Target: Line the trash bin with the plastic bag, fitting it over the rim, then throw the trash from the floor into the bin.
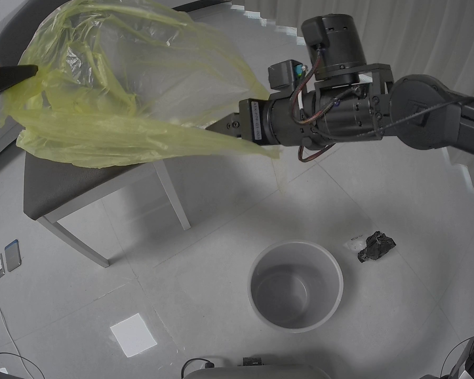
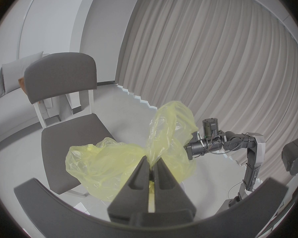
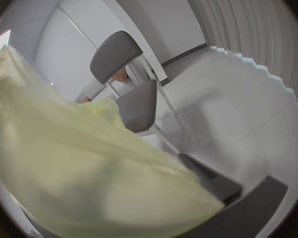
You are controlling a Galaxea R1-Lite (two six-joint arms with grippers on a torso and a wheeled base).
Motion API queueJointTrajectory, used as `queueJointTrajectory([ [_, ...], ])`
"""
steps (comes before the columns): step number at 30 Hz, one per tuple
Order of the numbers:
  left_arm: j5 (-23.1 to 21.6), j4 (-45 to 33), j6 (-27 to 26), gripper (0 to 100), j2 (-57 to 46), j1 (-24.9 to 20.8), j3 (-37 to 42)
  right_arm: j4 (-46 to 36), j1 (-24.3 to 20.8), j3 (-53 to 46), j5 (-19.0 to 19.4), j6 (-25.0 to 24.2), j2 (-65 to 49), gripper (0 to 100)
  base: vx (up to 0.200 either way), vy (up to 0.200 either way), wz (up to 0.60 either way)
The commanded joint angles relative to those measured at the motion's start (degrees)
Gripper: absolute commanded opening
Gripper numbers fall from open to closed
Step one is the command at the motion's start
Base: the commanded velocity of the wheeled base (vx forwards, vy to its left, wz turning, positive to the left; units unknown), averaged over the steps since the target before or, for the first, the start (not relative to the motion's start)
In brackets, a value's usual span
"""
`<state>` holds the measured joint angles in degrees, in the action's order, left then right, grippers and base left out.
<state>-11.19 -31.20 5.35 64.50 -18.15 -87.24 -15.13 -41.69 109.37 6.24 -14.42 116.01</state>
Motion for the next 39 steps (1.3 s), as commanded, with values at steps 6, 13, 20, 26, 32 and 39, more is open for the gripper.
queueJointTrajectory([
  [6, 0.38, 0.52, 1.24, 0, 0.89, 0.22, 0.31, -5.79, -0.06, -1.27, -0.18, -0.96, -4.12, 0, 0.000, 0.000, 0.00],
  [13, 0.56, 0.96, 4.40, 0, 8.54, -2.94, 1.02, -8.43, -0.58, -21.31, -0.44, -1.57, -16.25, 0, 0.000, 0.000, 0.00],
  [20, 7.59, 0.70, 4.67, 0, 16.45, -11.82, 1.45, -2.27, -1.11, -41.70, -0.18, -3.16, -28.91, 0, 0.000, 0.000, 0.00],
  [26, 10.58, 1.31, 9.59, 0, 24.27, -17.27, -1.80, -2.54, 0.38, -53.74, -0.09, -4.74, -39.19, 0, 0.000, 0.000, 0.00],
  [32, 10.66, 1.31, 12.31, 0, 31.39, -18.41, -6.10, -2.80, 2.84, -60.95, -0.35, -4.65, -43.67, 0, 0.000, 0.000, 0.00],
  [39, 10.40, 1.40, 15.57, 0, 38.42, -18.50, -8.83, -2.98, 6.98, -66.83, -0.79, -4.30, -44.29, 0, 0.000, 0.000, 0.00],
])
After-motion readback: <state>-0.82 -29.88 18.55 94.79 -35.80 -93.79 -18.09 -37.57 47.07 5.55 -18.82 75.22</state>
